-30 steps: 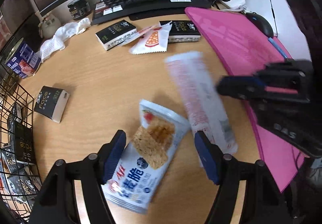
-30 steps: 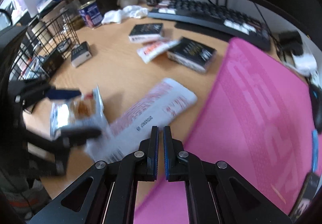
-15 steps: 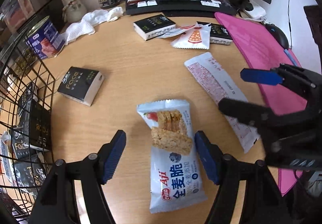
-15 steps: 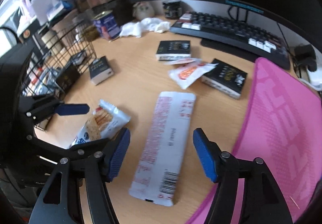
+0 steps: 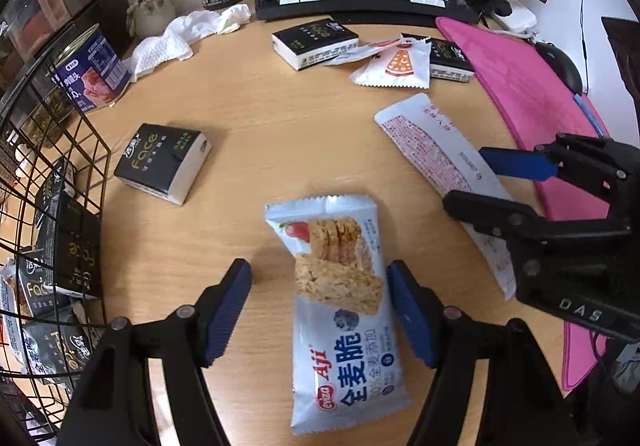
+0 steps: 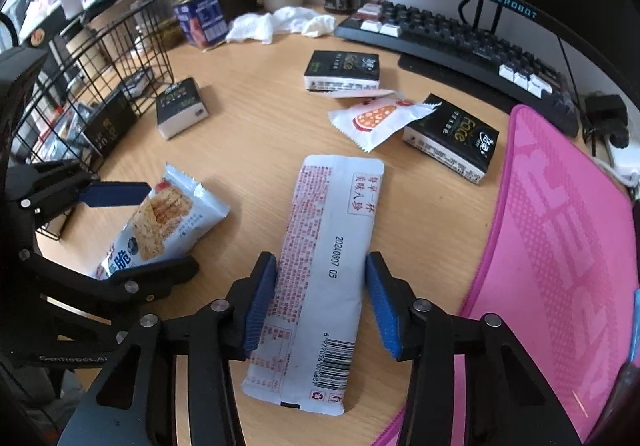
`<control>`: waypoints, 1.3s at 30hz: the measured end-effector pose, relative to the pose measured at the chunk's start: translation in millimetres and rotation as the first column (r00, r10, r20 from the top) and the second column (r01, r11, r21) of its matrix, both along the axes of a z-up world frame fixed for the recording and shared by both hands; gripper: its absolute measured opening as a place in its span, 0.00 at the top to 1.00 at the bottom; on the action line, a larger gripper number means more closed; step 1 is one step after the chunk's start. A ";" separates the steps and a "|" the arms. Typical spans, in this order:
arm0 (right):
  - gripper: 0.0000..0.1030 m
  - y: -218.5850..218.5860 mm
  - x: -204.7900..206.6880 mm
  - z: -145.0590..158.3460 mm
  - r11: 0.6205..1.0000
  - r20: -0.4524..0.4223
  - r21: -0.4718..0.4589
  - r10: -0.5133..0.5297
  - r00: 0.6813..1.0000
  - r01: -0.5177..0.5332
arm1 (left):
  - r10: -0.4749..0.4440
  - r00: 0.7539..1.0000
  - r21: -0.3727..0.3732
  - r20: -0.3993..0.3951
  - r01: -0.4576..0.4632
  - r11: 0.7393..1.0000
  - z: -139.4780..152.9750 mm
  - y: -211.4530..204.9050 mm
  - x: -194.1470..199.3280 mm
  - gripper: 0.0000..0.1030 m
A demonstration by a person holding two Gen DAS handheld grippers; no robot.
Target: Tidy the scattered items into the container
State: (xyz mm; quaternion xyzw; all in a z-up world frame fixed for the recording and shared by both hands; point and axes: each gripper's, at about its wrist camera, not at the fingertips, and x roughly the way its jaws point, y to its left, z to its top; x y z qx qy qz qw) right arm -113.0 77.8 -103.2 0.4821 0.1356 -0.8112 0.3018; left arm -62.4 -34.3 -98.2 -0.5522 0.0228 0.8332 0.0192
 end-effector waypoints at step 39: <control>0.61 -181.5 70.5 159.4 0.913 -0.195 -0.145 0.351 0.916 -0.381 | 0.379 0.873 0.055 -0.308 -0.381 0.923 153.5 -193.8 85.9 0.64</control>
